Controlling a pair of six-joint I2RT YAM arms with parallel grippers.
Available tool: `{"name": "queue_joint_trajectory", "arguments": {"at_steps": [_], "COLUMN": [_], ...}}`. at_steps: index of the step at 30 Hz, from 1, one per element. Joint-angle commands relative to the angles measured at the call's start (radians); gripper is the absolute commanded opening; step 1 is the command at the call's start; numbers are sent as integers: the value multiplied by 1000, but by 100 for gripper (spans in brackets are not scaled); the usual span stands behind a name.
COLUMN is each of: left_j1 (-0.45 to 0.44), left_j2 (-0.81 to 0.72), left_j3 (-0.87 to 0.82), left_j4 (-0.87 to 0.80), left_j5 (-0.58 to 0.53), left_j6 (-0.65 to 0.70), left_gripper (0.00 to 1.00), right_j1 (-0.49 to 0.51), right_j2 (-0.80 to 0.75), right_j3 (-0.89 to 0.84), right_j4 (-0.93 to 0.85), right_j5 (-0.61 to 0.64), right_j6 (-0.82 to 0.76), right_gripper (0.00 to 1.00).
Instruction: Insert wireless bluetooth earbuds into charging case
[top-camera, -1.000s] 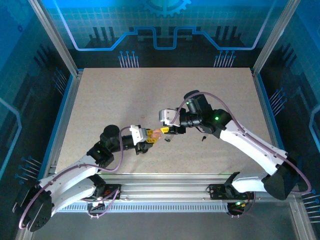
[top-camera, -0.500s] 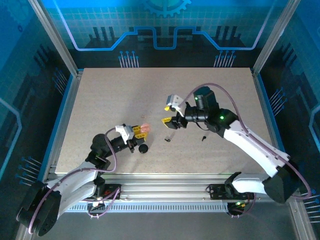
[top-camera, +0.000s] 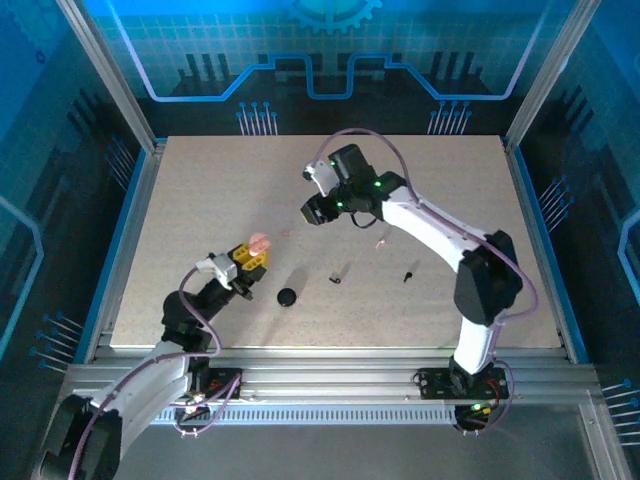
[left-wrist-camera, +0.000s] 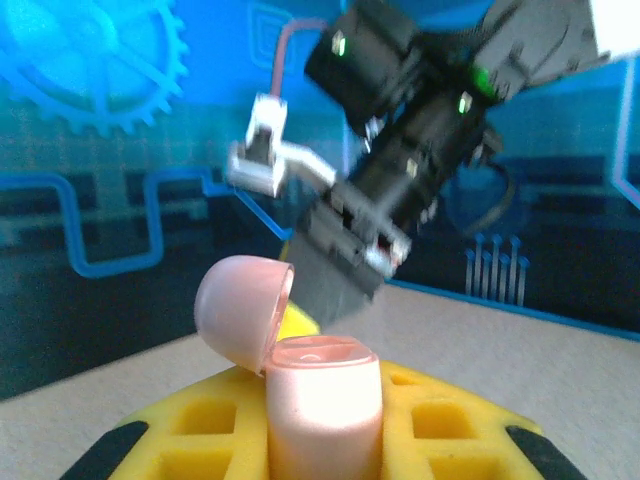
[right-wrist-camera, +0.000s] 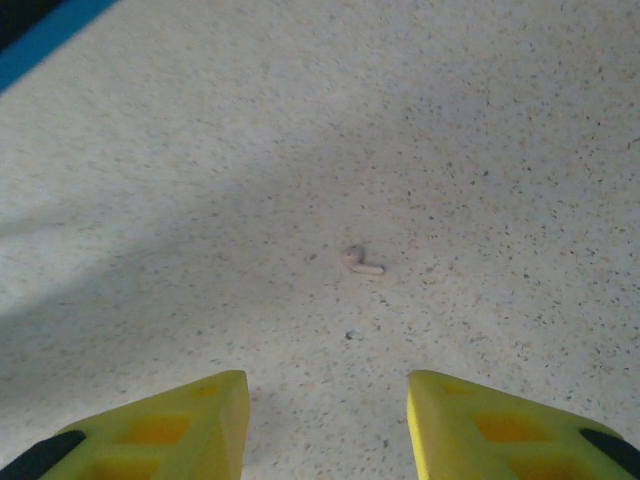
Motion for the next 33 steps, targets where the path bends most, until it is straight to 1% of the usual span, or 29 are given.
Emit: {"name": "queue_joint_trajectory", "arguments": {"at_steps": [1, 4, 6, 8, 10, 14, 16, 19, 22, 33], "left_j1": [19, 25, 27, 28, 28, 28, 28, 28, 28, 28], "left_j2": [-97, -202, -264, -317, -343, -347, -345, -345, -345, -342], "left_j3": [-39, -38, -37, -37, -37, -38, -38, -37, -37, -28], "left_j4": [-74, -180, -239, -288, -317, -335, -334, -340, -347, -386], "left_j5": [-82, -139, -168, -182, -185, -184, -186, -186, -188, -206], "left_j6": [6, 15, 20, 23, 23, 28, 32, 34, 40, 56], "left_gripper": [8, 8, 8, 8, 8, 9, 9, 9, 9, 9], "right_j1": [47, 64, 60, 50, 32, -21, -34, -32, -29, -23], "right_j2": [92, 150, 180, 210, 241, 332, 380, 453, 538, 711], "right_j3": [80, 95, 96, 98, 105, 197, 256, 349, 442, 677], "right_j4": [-83, -44, -27, -26, -36, -104, -140, -194, -252, -362], "right_j5": [56, 50, -8, -69, -140, -299, -326, -308, -305, -286], "right_j6": [-81, -275, -446, -650, -825, -1054, -1137, -1233, -1286, -1352], "right_gripper": [46, 48, 49, 50, 48, 42, 40, 39, 39, 40]}}
